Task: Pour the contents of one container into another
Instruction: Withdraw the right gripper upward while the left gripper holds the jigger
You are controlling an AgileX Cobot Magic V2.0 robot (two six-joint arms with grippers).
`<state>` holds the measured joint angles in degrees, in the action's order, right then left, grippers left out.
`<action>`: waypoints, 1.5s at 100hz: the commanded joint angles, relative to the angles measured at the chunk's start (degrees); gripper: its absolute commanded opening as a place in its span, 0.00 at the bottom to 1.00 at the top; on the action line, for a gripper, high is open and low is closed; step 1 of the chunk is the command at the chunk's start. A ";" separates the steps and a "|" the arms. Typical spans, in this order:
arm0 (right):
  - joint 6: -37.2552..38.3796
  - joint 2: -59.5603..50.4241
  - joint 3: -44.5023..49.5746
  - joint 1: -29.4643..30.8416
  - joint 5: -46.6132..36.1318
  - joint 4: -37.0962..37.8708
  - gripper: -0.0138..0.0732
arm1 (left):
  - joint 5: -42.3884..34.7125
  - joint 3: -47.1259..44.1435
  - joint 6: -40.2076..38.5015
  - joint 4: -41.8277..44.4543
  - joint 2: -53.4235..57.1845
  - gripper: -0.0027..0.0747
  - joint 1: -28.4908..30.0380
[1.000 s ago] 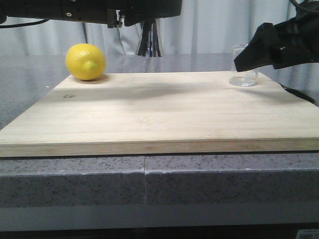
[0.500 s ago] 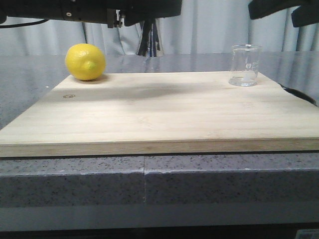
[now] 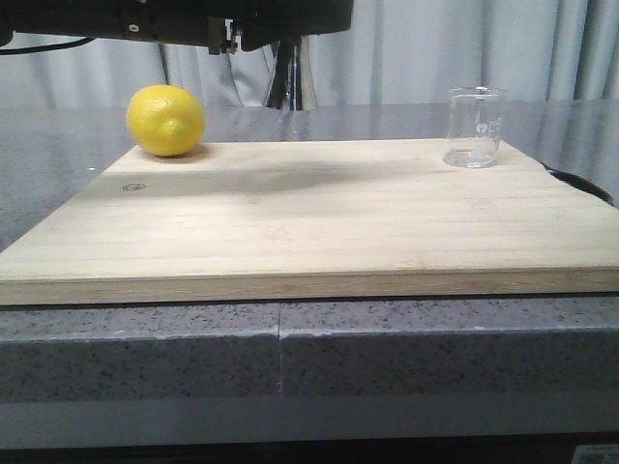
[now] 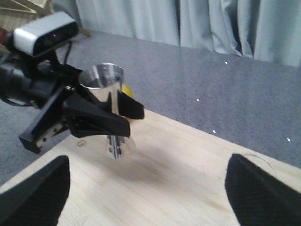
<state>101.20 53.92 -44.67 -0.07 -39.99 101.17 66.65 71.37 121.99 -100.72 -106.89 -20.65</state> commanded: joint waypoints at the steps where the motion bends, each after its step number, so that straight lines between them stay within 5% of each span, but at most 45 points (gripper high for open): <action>1: -6.98 -1.27 -0.25 0.52 1.87 -9.67 0.86 | 6.03 1.62 -0.53 -5.32 3.38 0.30 -0.49; 31: -32.66 -1.56 7.77 0.29 8.48 -36.42 0.86 | 6.03 1.62 -0.53 -5.32 3.38 0.30 -0.49; 44: -44.65 -1.56 9.78 -2.40 18.40 -48.40 0.86 | 6.03 1.62 -0.53 -5.32 3.38 0.30 -0.49; 51: -56.07 -1.56 9.89 -5.66 26.88 -58.32 0.86 | 6.03 1.62 -0.53 -5.32 3.38 0.30 -0.49; 63: -86.06 -1.56 9.11 -12.66 39.99 -81.70 0.84 | 6.03 1.62 -0.53 -5.32 3.38 0.30 -0.49; 70: -95.54 -1.56 8.62 -14.87 44.58 -90.05 0.82 | 6.03 1.62 -0.53 -5.32 3.38 0.30 -0.49; 150: -97.40 -17.66 14.71 -6.28 41.26 -95.18 0.79 | 6.03 1.62 -0.53 -5.32 3.38 0.30 -0.49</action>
<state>4.50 37.00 -28.56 -6.80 6.09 5.07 66.65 71.37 121.99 -100.72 -106.89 -20.65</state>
